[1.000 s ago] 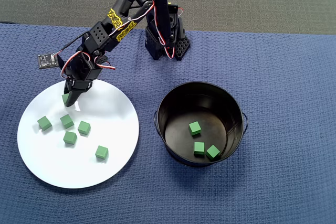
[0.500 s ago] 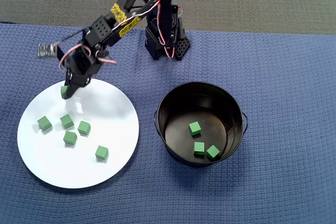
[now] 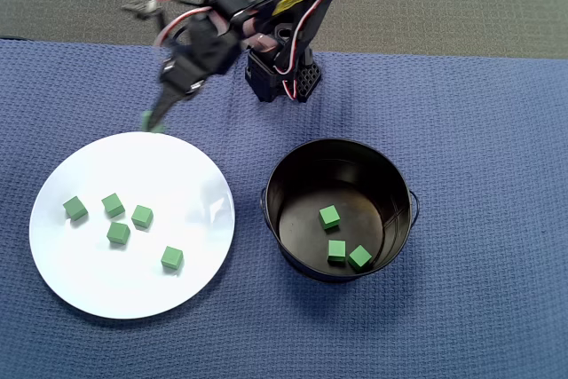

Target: Pick up the green cubes from the white plate and place them in the black recipient

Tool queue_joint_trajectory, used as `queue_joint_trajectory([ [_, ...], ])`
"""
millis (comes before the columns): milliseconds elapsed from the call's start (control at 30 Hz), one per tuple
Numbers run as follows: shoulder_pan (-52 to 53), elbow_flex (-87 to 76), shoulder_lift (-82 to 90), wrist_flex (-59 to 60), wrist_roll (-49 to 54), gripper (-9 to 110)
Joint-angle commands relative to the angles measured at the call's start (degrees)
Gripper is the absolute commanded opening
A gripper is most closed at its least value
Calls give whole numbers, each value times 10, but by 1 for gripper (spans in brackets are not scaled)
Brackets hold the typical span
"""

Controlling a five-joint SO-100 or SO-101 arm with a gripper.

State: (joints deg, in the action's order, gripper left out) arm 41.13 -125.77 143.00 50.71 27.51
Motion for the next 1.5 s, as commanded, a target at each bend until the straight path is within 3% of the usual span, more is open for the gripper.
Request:
queue_joint_trajectory([
  [0,-118,44,105,89,-100,0],
  [233,-368,42,122,121,-211,0],
  [633,-541,-62,111,-31,-283,0],
  [767,-540,-55,71,-48,-271,23],
  [900,-527,-38,73,-44,-269,26],
  [1067,-432,19,53,-14,-217,21],
  [1233,-263,82,-48,30,-61,17],
  [1467,-80,113,-193,-36,200,17],
])
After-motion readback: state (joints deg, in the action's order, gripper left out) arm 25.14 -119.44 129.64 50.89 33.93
